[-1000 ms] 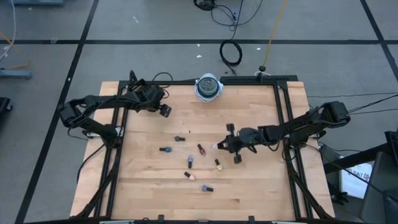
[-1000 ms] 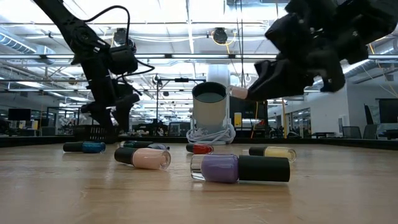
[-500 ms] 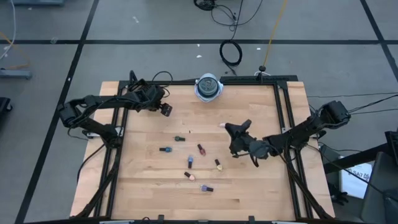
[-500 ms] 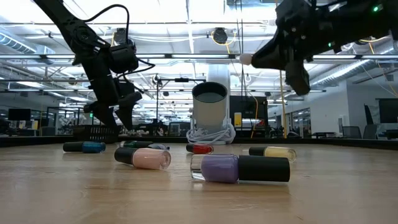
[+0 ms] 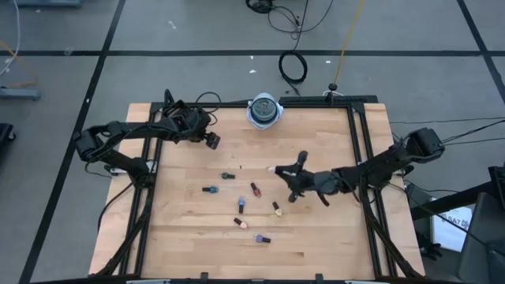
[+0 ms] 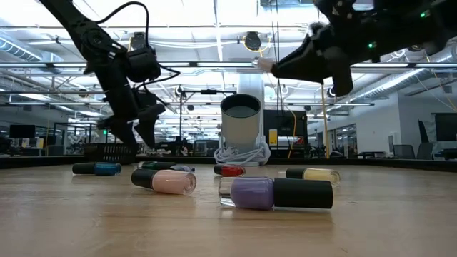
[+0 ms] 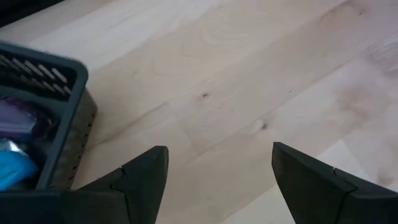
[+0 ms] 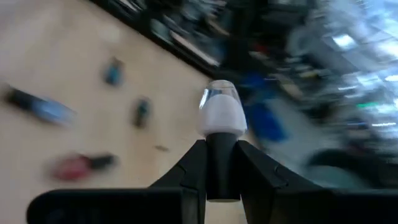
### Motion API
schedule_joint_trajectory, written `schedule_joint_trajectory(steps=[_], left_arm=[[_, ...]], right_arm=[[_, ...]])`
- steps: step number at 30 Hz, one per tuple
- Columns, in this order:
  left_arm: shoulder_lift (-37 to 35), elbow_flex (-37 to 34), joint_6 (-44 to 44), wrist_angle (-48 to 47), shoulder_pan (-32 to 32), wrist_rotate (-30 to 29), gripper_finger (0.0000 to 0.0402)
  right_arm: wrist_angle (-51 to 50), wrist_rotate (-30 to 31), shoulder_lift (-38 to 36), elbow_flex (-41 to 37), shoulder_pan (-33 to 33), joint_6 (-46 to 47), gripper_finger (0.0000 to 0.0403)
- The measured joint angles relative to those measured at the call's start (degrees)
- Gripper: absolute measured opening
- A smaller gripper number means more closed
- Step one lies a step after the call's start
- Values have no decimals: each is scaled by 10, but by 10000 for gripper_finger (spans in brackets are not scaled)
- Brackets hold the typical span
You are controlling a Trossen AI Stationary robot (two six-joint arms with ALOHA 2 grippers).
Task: Pick & Place Nail Polish
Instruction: Put the white nail polish bottle into the black bin
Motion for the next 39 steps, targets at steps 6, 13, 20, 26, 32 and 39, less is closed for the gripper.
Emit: schedule_joint_trajectory(steps=[6,13,20,26,32,39], left_arm=[[0,0,0,16,-7,0,283],[0,0,0,17,-11,0,283],[0,0,0,17,-11,0,283],[0,0,0,18,-11,-1,283],[0,0,0,18,-11,-5,283],[0,0,5,31,-18,49,282]], right_arm=[[-13,-271,0,0,-66,176,51],[118,-533,1,0,-84,300,51],[340,-677,1,0,-54,423,51],[442,-699,0,0,-8,439,51],[425,-690,0,0,-11,427,51],[284,-611,0,0,-30,360,51]])
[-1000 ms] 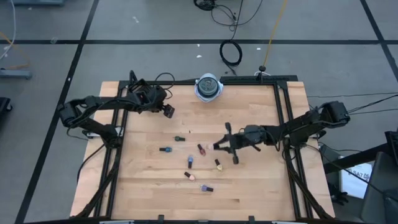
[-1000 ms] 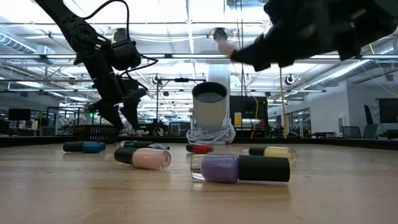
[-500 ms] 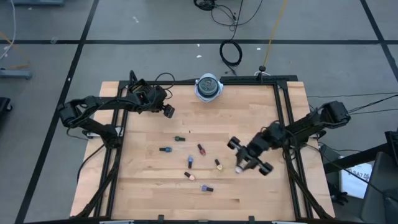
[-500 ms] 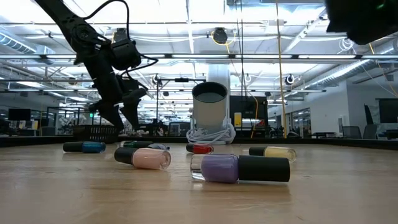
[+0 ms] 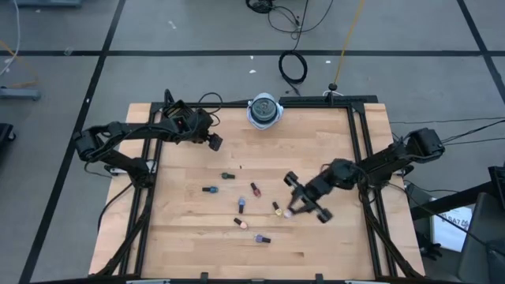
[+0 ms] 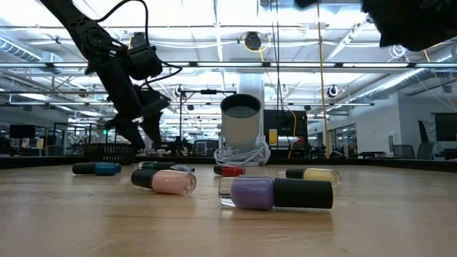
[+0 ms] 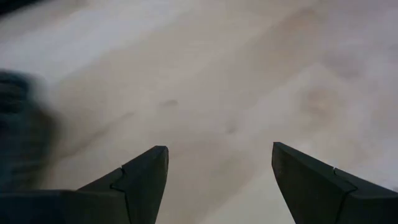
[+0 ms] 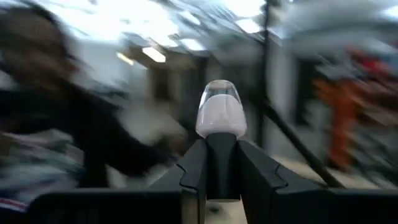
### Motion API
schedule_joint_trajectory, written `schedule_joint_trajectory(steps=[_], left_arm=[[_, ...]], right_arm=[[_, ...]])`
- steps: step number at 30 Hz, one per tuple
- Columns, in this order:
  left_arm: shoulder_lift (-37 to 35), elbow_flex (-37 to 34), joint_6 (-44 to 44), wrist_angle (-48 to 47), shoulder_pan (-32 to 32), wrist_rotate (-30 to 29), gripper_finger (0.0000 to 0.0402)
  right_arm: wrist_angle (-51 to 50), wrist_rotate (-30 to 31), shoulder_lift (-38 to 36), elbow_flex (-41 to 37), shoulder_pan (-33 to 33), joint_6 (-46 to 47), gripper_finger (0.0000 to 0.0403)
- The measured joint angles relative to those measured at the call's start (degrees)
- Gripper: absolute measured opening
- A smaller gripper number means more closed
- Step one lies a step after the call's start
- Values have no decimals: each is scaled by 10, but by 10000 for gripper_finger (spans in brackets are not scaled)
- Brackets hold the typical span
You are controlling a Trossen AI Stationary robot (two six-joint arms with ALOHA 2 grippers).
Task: Pick & Place Nail Polish
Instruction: Put the white nail polish bottle into the black bin
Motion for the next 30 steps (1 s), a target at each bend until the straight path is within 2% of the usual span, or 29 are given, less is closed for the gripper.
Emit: schedule_joint_trajectory(steps=[3,6,10,14,17,23,27,30], left_arm=[[0,0,13,38,-9,53,283],[0,0,15,87,-22,86,283],[0,0,10,161,-46,119,283],[0,0,-27,241,-74,130,283],[1,0,-53,300,-95,130,283],[6,0,-47,385,-142,130,283],[6,0,-45,426,-167,128,283],[6,0,-35,434,-182,109,282]], right_arm=[[-101,99,0,0,-16,-37,51],[-196,193,0,0,-40,-37,51],[-285,299,0,0,-68,-28,51],[-350,403,0,0,-78,-70,51],[-376,471,0,0,-72,-128,51],[-384,621,0,0,-42,-236,51],[-378,679,0,0,-27,-271,51],[-357,686,0,0,-23,-283,51]])
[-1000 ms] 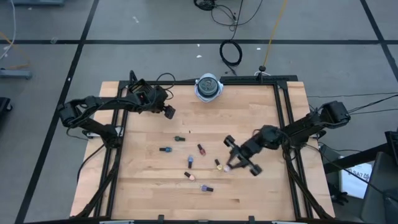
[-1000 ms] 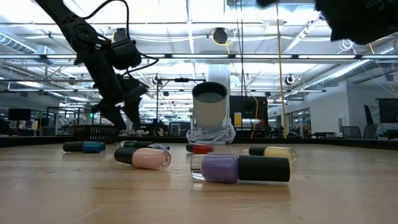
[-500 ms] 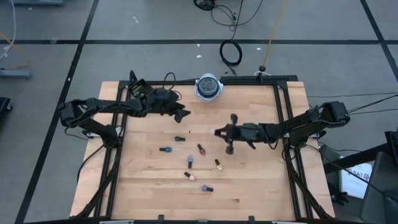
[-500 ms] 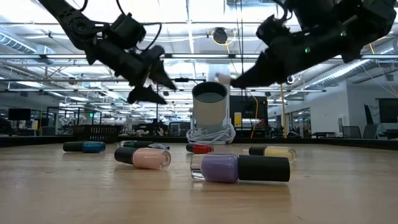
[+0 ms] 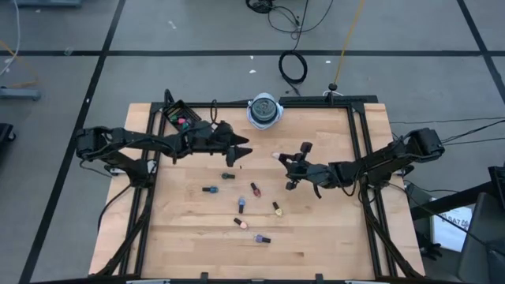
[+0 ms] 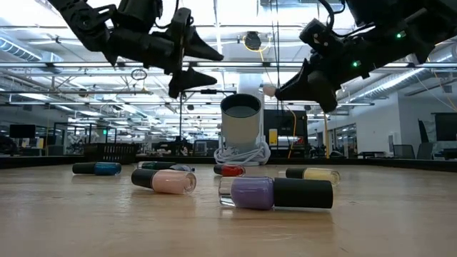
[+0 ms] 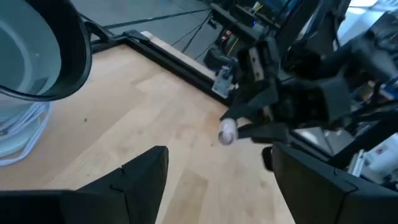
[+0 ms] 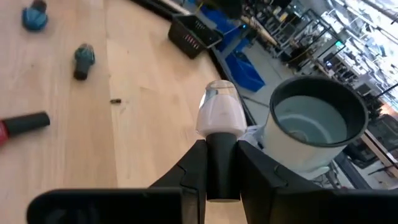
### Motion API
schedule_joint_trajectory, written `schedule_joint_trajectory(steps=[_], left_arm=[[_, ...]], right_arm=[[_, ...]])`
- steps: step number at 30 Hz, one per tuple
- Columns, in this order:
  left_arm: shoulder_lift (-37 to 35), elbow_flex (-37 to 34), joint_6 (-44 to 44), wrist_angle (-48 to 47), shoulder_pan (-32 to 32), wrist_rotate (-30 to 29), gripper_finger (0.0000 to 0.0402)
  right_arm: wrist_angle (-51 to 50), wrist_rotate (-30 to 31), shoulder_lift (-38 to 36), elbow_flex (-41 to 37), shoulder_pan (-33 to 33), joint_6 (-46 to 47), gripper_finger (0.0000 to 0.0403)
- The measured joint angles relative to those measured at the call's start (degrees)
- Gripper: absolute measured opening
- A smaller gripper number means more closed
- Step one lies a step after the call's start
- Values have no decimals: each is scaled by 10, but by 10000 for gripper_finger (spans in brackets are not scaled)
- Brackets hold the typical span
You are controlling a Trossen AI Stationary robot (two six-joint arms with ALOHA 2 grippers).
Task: Pick & Place Nail Polish
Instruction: Put the white nail polish bottle into the black bin
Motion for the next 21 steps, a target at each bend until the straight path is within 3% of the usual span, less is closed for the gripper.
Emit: schedule_joint_trajectory(steps=[12,21], left_arm=[[3,8,1,6,-22,-16,283],[98,90,13,-19,-43,2,282]], right_arm=[[73,-5,0,0,-8,-25,51],[50,-47,0,16,-17,-20,51]])
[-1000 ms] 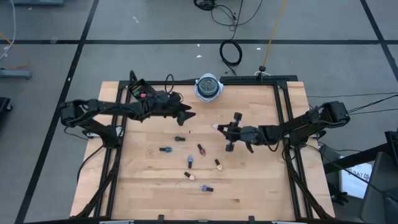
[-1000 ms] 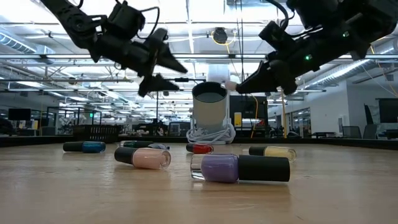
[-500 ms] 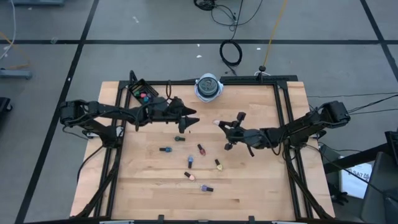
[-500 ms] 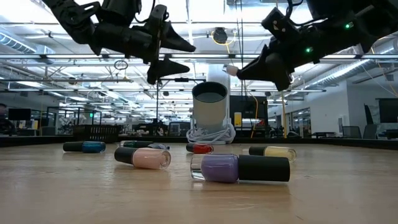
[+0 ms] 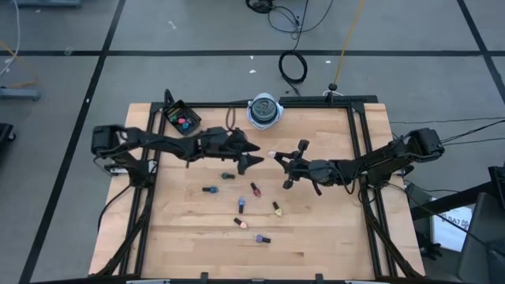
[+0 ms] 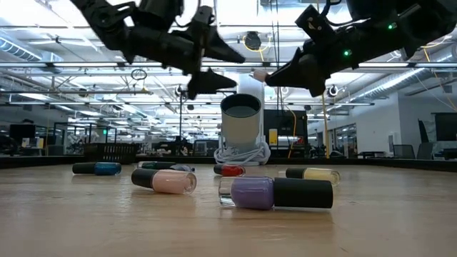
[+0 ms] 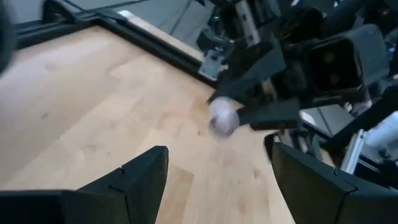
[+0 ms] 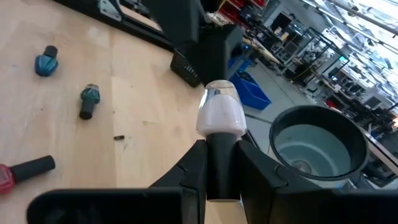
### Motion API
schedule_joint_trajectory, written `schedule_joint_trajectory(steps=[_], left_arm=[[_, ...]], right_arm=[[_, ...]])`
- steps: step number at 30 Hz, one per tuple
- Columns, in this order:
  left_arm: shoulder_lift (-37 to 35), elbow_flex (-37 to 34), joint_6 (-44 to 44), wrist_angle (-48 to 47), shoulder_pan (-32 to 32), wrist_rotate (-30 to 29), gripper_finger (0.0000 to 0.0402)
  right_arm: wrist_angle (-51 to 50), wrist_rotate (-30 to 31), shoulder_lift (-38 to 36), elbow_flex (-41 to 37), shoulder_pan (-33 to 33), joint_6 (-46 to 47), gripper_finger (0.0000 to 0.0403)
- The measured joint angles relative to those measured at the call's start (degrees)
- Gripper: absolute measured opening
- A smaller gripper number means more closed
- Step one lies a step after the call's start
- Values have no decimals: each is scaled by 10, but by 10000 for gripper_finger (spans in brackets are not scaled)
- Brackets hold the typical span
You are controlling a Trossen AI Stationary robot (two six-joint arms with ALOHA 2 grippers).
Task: Pick & Place Nail Polish
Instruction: Put the white nail polish bottle into the black bin
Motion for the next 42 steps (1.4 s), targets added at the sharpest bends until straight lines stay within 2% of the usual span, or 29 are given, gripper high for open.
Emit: schedule_joint_trajectory(steps=[4,13,21,30,34,42], left_arm=[[45,44,-2,3,-3,31,282],[116,106,-10,-1,-12,27,282],[123,114,0,-1,-9,0,282],[123,114,3,-1,-7,-1,278],[123,114,3,-1,-7,0,237],[123,114,3,-1,-7,1,92]], right_arm=[[0,0,0,0,1,0,51],[-7,0,0,0,1,0,51],[-18,-1,0,0,1,0,51],[-18,-2,0,0,1,-1,51],[-18,-2,0,0,1,-1,51],[-18,-2,0,0,1,-1,51]])
